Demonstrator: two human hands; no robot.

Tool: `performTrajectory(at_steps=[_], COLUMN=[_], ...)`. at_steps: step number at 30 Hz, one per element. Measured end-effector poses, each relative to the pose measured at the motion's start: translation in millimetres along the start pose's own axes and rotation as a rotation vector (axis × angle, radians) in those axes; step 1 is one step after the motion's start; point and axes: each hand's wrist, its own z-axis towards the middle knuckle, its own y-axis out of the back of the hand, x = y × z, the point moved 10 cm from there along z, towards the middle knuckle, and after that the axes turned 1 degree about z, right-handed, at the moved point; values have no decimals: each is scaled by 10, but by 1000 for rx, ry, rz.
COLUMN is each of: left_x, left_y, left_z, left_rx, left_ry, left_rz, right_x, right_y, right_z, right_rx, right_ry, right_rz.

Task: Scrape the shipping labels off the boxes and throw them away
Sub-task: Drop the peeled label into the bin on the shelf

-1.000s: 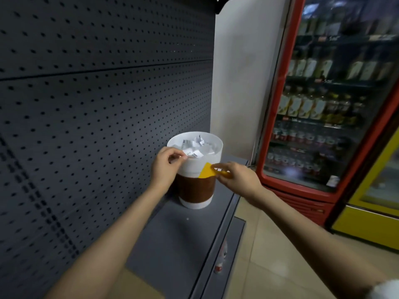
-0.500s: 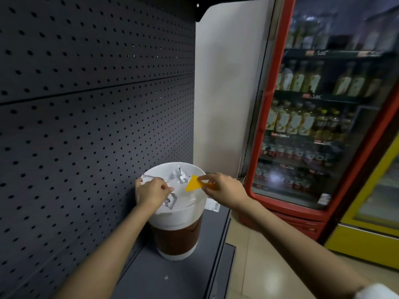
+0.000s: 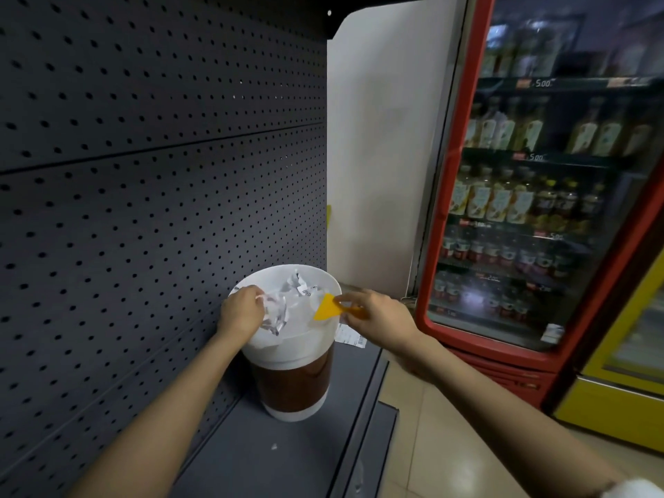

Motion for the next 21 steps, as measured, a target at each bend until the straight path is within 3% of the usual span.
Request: performTrajectory(at_steps=[4, 8, 14, 21], left_x=[35, -68, -100, -41], left_y=[36, 108, 180, 681], left_z=[-11, -8, -58, -497], left_rx=[-36, -50, 0, -143], left_ry=[14, -74, -103, -115], left_rz=[204, 199, 55, -123], right_x=[-52, -55, 95, 407], right_y=[55, 40, -6, -97], right_z=[-63, -65, -43, -140], right_rx=[-6, -4, 7, 29], right_ry=[-1, 2, 42, 136], right_rz=[-15, -17, -11, 33])
